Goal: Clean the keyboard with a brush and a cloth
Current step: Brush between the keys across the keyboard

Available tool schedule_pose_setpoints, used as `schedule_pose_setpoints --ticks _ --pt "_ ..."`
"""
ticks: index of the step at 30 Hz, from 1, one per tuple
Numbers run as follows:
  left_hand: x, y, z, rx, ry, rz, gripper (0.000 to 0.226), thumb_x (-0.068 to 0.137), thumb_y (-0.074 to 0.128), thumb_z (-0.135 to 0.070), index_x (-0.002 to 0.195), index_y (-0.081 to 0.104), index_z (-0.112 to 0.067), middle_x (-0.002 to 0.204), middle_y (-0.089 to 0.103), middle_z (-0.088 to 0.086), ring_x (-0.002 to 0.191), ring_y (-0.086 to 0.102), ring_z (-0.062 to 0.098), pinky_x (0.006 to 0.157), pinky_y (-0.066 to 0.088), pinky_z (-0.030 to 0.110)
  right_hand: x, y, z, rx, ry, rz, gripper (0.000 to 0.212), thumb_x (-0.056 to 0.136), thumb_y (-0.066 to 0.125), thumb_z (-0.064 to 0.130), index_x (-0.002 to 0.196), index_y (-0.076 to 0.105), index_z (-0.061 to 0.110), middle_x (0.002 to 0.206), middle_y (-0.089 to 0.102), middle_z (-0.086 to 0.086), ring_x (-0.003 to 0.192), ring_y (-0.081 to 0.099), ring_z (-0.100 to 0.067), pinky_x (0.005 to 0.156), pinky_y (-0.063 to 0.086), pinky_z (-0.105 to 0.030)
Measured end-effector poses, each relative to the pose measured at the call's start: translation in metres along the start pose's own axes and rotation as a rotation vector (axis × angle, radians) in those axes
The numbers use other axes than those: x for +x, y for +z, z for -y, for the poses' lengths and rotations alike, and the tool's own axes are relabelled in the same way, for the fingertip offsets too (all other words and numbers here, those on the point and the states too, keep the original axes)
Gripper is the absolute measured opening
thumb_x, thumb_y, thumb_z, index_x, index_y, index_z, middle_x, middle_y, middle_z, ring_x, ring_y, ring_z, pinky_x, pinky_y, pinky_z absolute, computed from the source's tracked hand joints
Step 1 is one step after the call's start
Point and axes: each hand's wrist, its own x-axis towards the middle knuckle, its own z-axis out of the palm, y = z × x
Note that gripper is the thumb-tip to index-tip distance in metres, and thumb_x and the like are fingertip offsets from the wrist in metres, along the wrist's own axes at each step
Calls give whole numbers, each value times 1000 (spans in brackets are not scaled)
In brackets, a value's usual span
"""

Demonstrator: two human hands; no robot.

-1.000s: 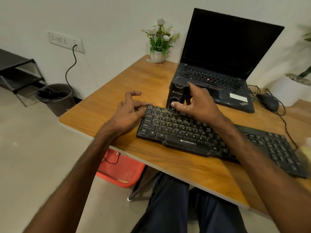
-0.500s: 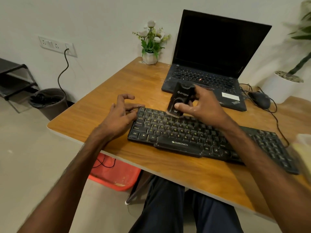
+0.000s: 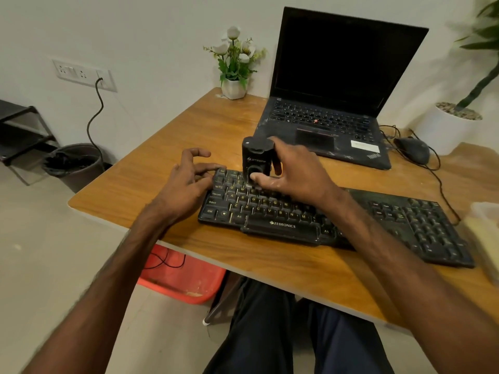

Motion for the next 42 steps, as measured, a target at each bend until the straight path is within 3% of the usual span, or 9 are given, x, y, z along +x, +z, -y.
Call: schedule_pose_setpoints --ticks 5,9,12,19,24,30,34,38,42 --pt "-2 -1 -3 11 -10 7 47 75 58 -24 104 45 -59 125 68 -11 119 62 23 110 33 68 17 -6 -21 -362 118 41 64 87 63 52 135 42 16 118 64 -6 105 60 -23 77 47 -37" --pt "-4 0 -3 13 0 -3 45 72 60 -34 106 44 -59 126 67 -12 121 61 23 109 35 67 1 -6 -15 -72 133 -69 63 84 70 49 132 48 14 118 67 -1 99 63 -16 79 54 -39" --pt "-3 1 -4 17 -5 12 47 71 61 -35 110 43 -55 126 68 -12 119 63 21 111 33 67 -7 -4 4 138 61 -71 61 82 74 42 130 52 11 112 68 1 86 61 -4 73 51 -24" --pt "-5 2 -6 13 5 5 44 68 60 -39 103 45 -61 125 68 -14 118 63 20 110 32 67 -16 -31 -33 -135 288 -57 64 84 71 44 135 48 13 124 65 -2 107 62 -17 85 51 -33" --pt "-4 2 -6 26 6 -11 46 75 59 -29 111 44 -51 124 69 -11 115 65 19 112 31 67 -50 -35 -6 256 240 -29 59 80 76 34 132 52 17 112 64 9 91 61 0 75 51 -12" --pt "-9 7 -10 45 7 -26 41 92 49 -15 112 42 -50 125 68 -8 115 65 20 106 41 66 -59 -43 -31 -34 358 -83 63 83 73 41 134 47 14 120 66 -3 97 64 -14 72 48 -21" --pt "-9 7 -10 74 -6 -16 38 87 50 -24 108 44 -55 122 67 -16 113 65 19 108 37 66 -65 -35 -2 49 279 -62 62 83 73 41 134 47 16 119 65 0 96 63 -10 69 46 -12" --pt "-9 9 -11 35 8 -29 35 96 49 -10 116 43 -38 122 68 -7 111 66 19 101 48 61 -63 -15 40 105 168 20 60 84 71 46 132 47 19 116 67 4 94 63 -10 76 55 -25" --pt "-8 10 -11 33 25 -45 38 100 43 3 116 43 -30 124 66 -1 107 66 15 94 55 50 -64 -30 9 -4 307 -35 62 85 70 45 135 46 17 120 66 1 93 59 -6 68 44 -13"
